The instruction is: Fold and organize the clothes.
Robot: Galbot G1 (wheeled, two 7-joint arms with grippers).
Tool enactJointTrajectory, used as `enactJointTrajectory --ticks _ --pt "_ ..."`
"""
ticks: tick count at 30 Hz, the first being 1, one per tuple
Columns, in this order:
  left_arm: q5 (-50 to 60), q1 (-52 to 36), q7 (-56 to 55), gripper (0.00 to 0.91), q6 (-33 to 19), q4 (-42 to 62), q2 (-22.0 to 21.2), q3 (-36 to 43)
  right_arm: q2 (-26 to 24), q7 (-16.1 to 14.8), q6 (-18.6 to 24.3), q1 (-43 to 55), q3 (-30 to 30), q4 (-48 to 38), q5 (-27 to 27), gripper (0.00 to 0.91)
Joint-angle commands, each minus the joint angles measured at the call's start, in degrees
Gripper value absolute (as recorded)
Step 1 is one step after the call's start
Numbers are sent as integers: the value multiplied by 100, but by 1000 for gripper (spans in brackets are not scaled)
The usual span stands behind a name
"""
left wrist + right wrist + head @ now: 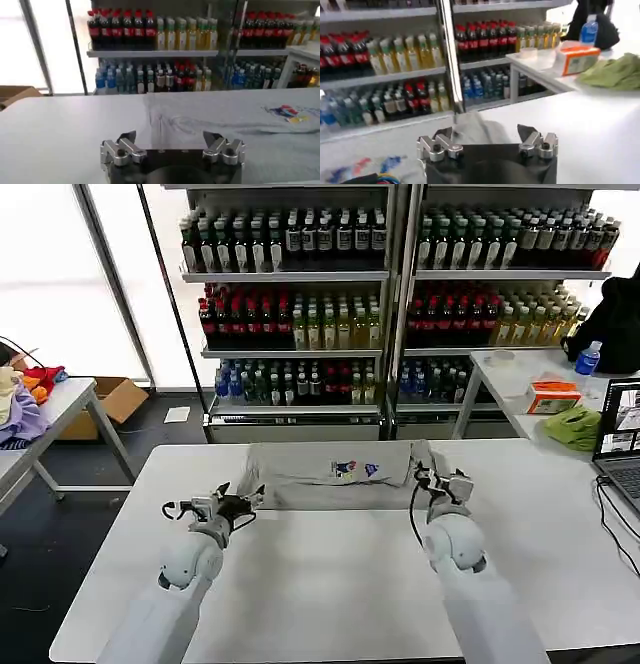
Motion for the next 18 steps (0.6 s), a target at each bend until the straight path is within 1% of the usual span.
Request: enactJointTrajectory --ticks 1,6,15,16,17,18 --pt "36 90 -9 907 21 -74 29 -17 -410 -120 -250 -535 48 297 -252 907" --pt "28 51 -11 907 22 -8 71 -60 -299 -179 -245 -520 112 76 -199 907" --pt "41 -38 11 907 -19 348 16 -133 -127 -280 -240 -318 81 -341 -188 907" --pt "40 -42 14 867 -28 372 16 -140 -108 -310 -240 -291 70 -396 -186 907" --pt "50 -44 25 715 -33 391 15 -147 -92 -316 -240 -273 58 -426 -186 897" --pt "64 -42 33 443 -38 405 16 -147 -71 -323 -240 -264 50 -454 -190 826"
